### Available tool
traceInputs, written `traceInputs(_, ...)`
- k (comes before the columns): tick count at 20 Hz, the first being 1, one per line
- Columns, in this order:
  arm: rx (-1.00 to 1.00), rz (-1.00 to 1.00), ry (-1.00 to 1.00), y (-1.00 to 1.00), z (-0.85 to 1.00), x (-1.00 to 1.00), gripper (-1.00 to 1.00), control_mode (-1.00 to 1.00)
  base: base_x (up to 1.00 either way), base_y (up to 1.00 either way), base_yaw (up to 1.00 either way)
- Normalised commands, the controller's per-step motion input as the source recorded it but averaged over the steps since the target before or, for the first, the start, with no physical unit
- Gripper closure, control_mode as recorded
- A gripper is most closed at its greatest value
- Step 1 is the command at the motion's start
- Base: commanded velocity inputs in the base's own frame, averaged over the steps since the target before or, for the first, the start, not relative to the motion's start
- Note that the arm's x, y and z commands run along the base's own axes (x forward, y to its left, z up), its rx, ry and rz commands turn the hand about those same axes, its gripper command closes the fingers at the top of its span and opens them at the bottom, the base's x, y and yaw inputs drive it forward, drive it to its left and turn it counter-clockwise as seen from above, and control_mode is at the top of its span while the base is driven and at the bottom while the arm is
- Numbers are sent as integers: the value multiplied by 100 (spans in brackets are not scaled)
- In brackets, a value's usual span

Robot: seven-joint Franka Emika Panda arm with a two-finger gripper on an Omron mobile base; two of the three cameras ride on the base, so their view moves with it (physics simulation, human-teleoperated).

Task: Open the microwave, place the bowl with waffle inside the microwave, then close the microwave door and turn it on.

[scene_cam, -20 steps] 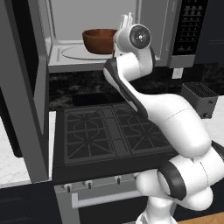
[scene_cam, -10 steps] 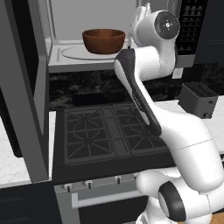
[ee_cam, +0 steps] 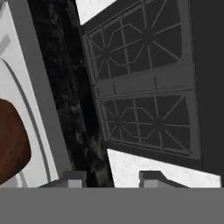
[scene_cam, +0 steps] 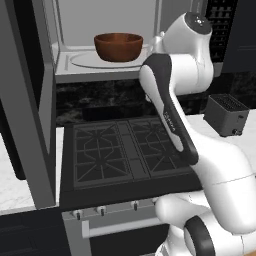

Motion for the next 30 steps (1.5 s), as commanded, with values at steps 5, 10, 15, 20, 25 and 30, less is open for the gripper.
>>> traceInputs(5,-11,6,14,23,-44,-1,100,-100,0,0,0)
traceInputs(10,-18,4,3,4,-84,4,100,-100,0,0,0)
traceInputs(15,-18,8,0,8,-100,3,100,-100,0,0,0)
traceInputs(20,-11,12,0,16,-100,35,100,-100,0,0,0)
traceInputs(25,-9,12,0,24,-83,39,100,-100,0,0,0)
traceInputs(30,-13,5,4,24,-19,3,100,-100,0,0,0)
